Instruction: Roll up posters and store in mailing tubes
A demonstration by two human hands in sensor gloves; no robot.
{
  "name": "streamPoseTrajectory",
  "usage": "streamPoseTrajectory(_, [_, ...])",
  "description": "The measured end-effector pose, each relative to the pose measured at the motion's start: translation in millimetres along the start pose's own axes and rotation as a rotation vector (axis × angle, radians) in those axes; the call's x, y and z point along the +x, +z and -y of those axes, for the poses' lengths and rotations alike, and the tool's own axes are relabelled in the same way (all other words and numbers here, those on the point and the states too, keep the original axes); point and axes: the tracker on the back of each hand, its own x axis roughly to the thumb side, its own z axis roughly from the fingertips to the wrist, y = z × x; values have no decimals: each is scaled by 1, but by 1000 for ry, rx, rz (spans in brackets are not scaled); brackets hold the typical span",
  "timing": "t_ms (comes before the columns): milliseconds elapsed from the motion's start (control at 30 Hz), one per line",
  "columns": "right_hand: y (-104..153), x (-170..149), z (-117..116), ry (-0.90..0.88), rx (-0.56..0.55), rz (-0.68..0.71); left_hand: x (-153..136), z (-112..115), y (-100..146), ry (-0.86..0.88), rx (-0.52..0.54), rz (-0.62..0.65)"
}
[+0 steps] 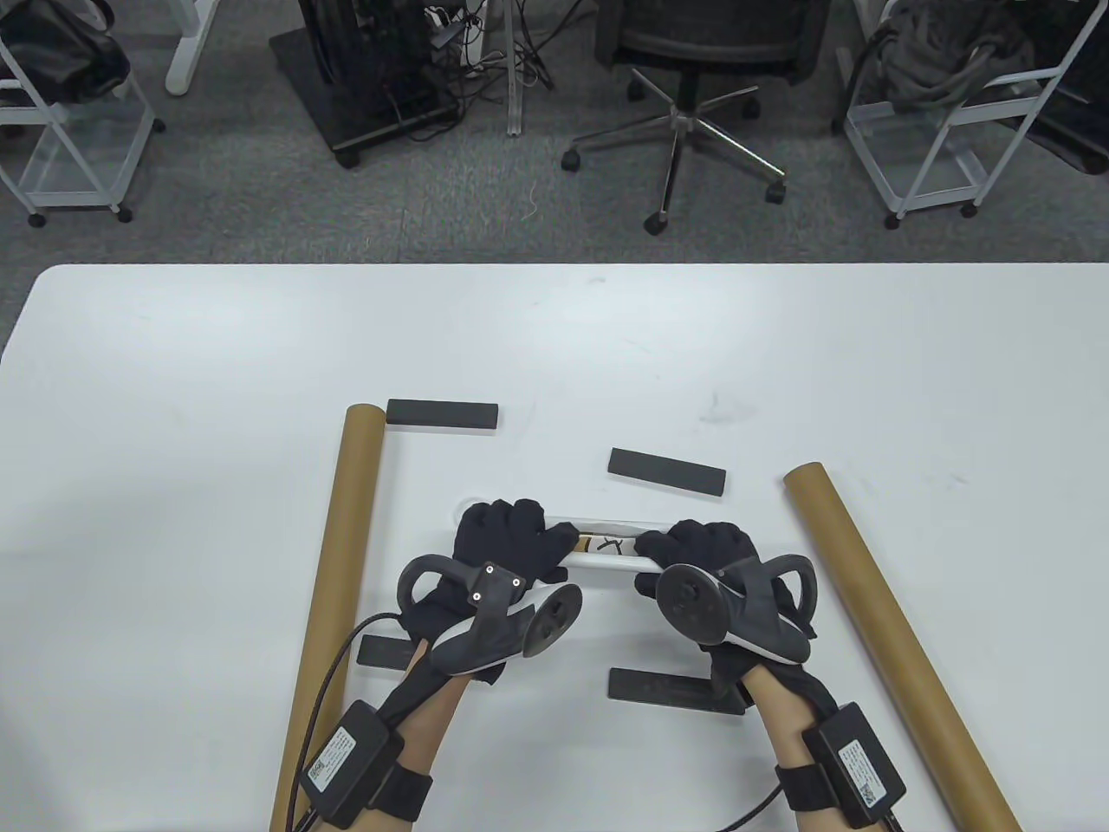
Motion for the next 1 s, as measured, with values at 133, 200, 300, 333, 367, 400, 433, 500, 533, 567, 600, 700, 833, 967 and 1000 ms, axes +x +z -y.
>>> streamPoseTrajectory(133, [0,-1,0,7,28,-18,0,2,0,26,-10,-1])
streamPoseTrajectory(200, [0,0,1,9,25,-14,0,2,0,27,-8,0])
streamPoseTrajectory(300, [0,2,2,25,34,-5,-1,1,0,26,6,1])
streamPoseTrajectory(333, [0,3,2,23,34,-1,-1,1,0,23,7,-1])
streamPoseTrajectory(367, [0,3,2,19,34,5,-2,1,0,22,6,-3])
streamPoseTrajectory(400, [1,3,2,18,31,9,-2,1,0,23,6,-5])
streamPoseTrajectory(433, [1,3,2,16,23,17,-3,2,0,26,5,-7])
streamPoseTrajectory(500, [1,3,3,15,9,20,-3,2,0,24,3,-8])
streamPoseTrajectory(533, [1,2,4,17,4,15,-4,2,0,24,3,-9])
streamPoseTrajectory(567, [1,2,4,21,-2,15,-4,2,0,24,2,-9])
streamPoseTrajectory(600, [1,2,4,23,-5,13,-4,2,0,25,1,-9])
streamPoseTrajectory(700, [-1,0,3,36,-13,4,-4,4,-1,39,-14,-8])
streamPoseTrajectory(833, [-2,1,-1,44,22,-8,-4,5,-1,58,-13,-10])
streamPoseTrajectory(967, [-3,-1,-3,-7,93,-21,-1,5,0,59,-14,-6])
streamPoseTrajectory(1000, [-3,-2,-3,-18,91,-23,-1,4,0,60,-14,-3])
